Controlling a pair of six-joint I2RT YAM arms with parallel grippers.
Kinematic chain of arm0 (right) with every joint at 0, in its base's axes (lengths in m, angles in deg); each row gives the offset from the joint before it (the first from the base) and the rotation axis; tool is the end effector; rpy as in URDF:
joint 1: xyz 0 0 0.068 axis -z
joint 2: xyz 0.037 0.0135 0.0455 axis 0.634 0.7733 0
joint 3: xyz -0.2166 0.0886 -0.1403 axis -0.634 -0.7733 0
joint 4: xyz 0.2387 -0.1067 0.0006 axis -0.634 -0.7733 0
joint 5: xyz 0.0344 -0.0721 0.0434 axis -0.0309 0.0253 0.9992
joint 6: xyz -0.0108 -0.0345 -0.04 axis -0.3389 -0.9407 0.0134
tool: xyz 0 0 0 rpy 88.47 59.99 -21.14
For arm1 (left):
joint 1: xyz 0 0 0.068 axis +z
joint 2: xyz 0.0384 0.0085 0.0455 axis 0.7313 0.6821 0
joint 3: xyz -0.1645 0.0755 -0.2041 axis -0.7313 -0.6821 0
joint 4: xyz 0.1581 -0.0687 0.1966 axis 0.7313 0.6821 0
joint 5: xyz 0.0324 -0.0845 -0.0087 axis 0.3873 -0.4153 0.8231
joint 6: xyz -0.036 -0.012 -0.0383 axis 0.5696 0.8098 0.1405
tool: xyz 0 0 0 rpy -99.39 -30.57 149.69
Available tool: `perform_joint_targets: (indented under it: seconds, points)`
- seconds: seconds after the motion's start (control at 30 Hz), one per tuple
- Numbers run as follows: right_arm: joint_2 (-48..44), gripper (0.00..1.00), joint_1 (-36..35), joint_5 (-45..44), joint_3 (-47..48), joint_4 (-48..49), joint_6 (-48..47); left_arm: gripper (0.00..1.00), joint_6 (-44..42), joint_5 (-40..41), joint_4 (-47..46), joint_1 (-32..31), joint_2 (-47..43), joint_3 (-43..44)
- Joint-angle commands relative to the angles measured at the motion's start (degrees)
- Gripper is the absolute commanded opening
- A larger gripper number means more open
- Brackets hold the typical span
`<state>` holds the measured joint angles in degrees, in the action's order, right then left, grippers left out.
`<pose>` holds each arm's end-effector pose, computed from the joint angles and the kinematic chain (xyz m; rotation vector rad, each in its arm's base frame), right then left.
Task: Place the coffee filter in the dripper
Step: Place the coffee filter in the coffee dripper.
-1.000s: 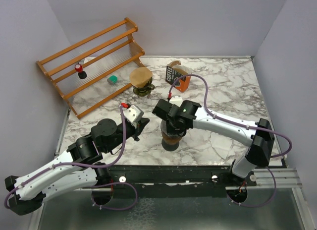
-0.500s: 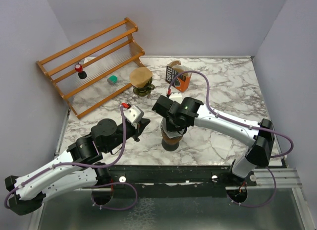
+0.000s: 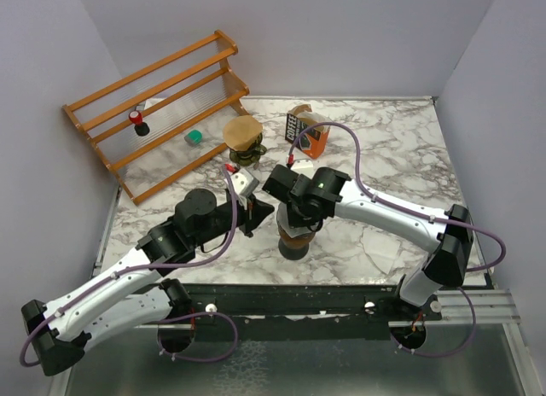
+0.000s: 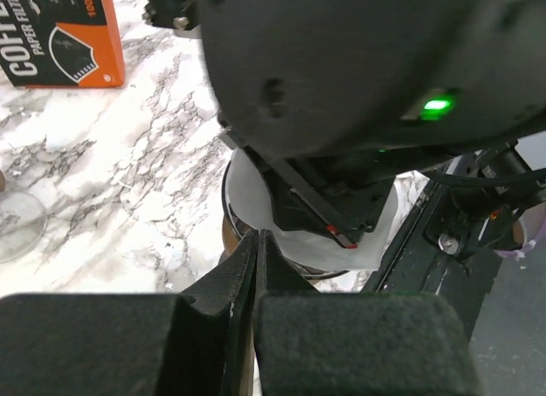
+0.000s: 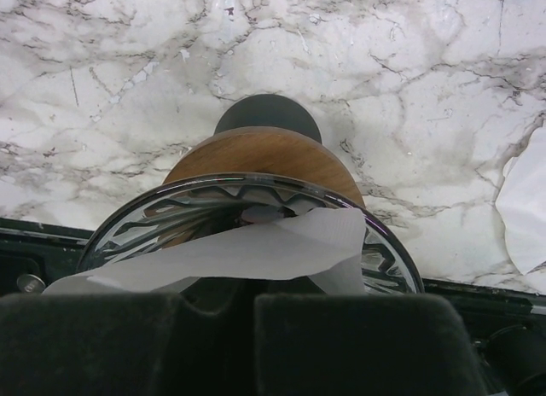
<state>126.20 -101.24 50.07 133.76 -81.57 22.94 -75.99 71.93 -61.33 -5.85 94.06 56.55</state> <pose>0.1629 0.2787 0.3087 -0.1816 2.6655 0.0915 0.1073 -0.1457 0.3341 0.7014 1.7023 -0.8582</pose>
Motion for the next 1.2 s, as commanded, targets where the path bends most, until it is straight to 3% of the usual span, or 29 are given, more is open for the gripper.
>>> perform_joint_targets:
  seconds: [0.0,0.57,1.17]
  points:
    - [-2.4,0.01,-0.3,-1.3,0.5,0.4,-1.6,0.00,4.2,-7.1,-4.7,3.0,0.6,-1.1]
    - [-8.0,0.01,-0.2,1.2,-1.2,5.2,-4.6,0.00,5.5,-11.1,-6.2,3.6,6.6,-0.7]
    - [-9.9,0.01,-0.3,0.2,-8.7,8.0,-3.5,0.00,4.9,-8.7,-2.1,3.7,10.6,0.1]
